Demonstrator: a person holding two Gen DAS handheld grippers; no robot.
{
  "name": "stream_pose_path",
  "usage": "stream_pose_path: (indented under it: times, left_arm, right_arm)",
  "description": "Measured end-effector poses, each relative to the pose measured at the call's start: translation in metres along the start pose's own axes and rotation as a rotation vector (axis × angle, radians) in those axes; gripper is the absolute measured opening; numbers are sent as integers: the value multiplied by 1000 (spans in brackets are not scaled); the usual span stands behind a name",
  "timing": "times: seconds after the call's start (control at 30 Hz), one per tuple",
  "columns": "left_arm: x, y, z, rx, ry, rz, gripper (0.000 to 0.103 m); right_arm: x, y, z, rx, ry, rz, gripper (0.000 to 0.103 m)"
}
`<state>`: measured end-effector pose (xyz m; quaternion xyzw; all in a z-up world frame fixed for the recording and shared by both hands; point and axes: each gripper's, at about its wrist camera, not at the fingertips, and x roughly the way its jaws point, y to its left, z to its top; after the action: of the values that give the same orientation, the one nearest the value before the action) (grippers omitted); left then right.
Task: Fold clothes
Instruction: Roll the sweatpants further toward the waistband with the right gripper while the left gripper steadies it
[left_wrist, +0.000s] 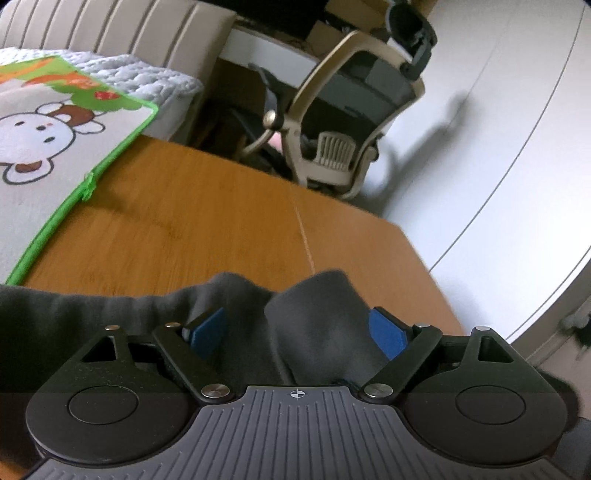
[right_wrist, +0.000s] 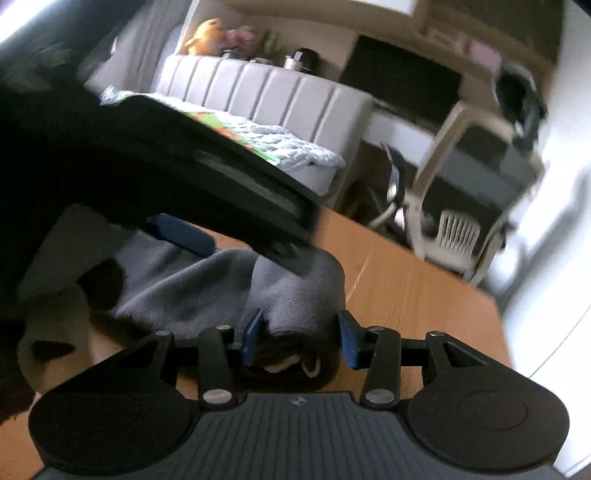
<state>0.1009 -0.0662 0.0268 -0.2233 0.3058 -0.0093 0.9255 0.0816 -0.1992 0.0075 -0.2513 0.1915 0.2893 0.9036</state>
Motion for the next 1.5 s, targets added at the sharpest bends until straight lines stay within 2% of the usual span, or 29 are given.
stream_pose_path:
  times: [0.07,0.13,0.27,0.33,0.4,0.5,0.63,0.77,0.87,0.93,1.0,1.13,1.27,1.33,1.37,1.43,1.5]
  left_arm:
    - [5,1,-3,11,9,7,91]
    - [5,4,-5,13,8,10,93]
    - [5,9,-7,26,0,23,93]
    - [4,12,-7,16,-2,31,94]
    - [3,16,-7,10,1,46,92]
    - [3,24,-8,-14,8,51,90]
    - [-11,27,-2,-57,-30,11,89]
    - [-20,19,5,-28,-53,-22,91]
    - [-11,14,2,11,-25,16,90]
    - [-4,19,-1,0,-2,27,93]
    - [-1,26,-2,-33,11,12,94]
    - [0,26,-3,-13,8,24,95]
    - [-2,35,-4,-36,3,33,95]
    - [-4,39,-3,-40,1,43,95]
    - [-5,39,-3,-38,0,50,95]
    - [-6,40,-2,-30,-1,68,94]
    - [-9,39,-2,-26,-5,81,94]
  right_arm:
    - [-1,8,2,-44,-4,-15,46]
    - [-1,5,3,-22,2,2,48]
    - [-4,-17,8,117,-11,75,50]
    - [-6,-27,9,174,-24,81,50]
    - [-2,-26,10,171,-7,77,48]
    - [7,-16,9,128,14,59,43]
    - [5,6,9,-14,-6,17,41]
    - [2,27,7,-146,-29,-13,41]
    - [0,36,6,-191,-48,-8,41]
    - [-2,39,6,-197,-59,6,41]
    - [-2,34,6,-171,-60,28,45]
    - [-11,8,5,-36,-68,141,53]
    - [-18,-21,4,146,-69,227,53]
    - [-17,-34,4,247,-70,254,46]
    - [-14,-39,5,291,-65,256,35]
    - [-4,-46,6,356,-43,243,34]
    - [6,-45,7,365,-33,236,34]
